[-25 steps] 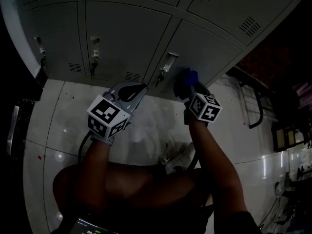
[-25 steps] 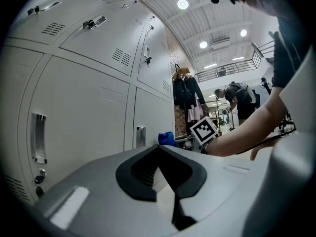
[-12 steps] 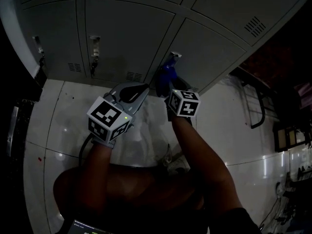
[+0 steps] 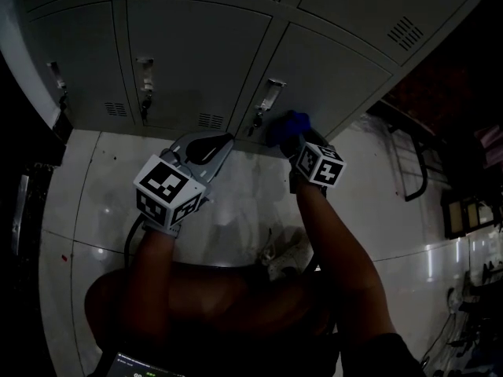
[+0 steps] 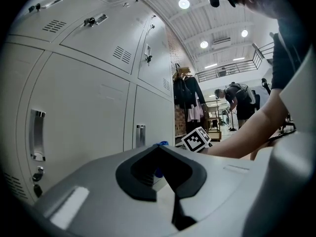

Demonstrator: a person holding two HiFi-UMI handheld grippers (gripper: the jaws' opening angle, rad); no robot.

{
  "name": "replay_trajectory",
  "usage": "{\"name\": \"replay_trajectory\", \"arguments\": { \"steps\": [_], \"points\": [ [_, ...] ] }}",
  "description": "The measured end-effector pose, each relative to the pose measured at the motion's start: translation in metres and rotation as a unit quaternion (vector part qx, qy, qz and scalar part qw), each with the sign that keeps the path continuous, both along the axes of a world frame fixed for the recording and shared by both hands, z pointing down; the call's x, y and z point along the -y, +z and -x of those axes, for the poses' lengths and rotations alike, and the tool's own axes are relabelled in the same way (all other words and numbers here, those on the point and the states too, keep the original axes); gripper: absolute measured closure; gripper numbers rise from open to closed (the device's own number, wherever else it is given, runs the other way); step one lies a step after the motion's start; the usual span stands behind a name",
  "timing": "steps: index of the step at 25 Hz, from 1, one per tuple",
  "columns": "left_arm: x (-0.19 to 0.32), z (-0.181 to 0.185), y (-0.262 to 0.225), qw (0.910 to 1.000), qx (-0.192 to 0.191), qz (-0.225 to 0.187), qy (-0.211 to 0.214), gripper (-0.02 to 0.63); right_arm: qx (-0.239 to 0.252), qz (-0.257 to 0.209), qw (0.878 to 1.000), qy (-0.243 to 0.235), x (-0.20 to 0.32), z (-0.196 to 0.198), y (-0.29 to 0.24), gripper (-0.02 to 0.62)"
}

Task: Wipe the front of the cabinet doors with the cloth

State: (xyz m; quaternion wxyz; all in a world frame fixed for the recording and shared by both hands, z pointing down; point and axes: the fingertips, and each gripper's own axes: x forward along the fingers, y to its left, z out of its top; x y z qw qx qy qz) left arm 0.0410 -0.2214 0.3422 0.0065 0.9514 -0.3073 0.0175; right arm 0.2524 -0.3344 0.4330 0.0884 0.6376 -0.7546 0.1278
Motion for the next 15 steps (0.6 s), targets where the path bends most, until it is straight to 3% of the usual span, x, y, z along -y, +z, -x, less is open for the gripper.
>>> {"name": "replay_trajectory", "arguments": {
  "steps": [4,8,15],
  "points": [
    [0.0,0.0,0.001,1.0,0.002,0.001,0.001,0.606,-0.005,0.006,0.998,0.059,-0.007,-0.063,0.002,0.518],
    [0.001,-0.001,0.003,1.0,0.004,0.001,0.001,0.606,0.033,0.009,0.994,0.105,-0.015,-0.105,0.002,0.518],
    [0.001,-0.001,0.004,1.0,0.007,0.002,0.001,0.606,0.06,0.012,0.992,0.107,-0.023,-0.106,0.002,0.518]
  ]
}}
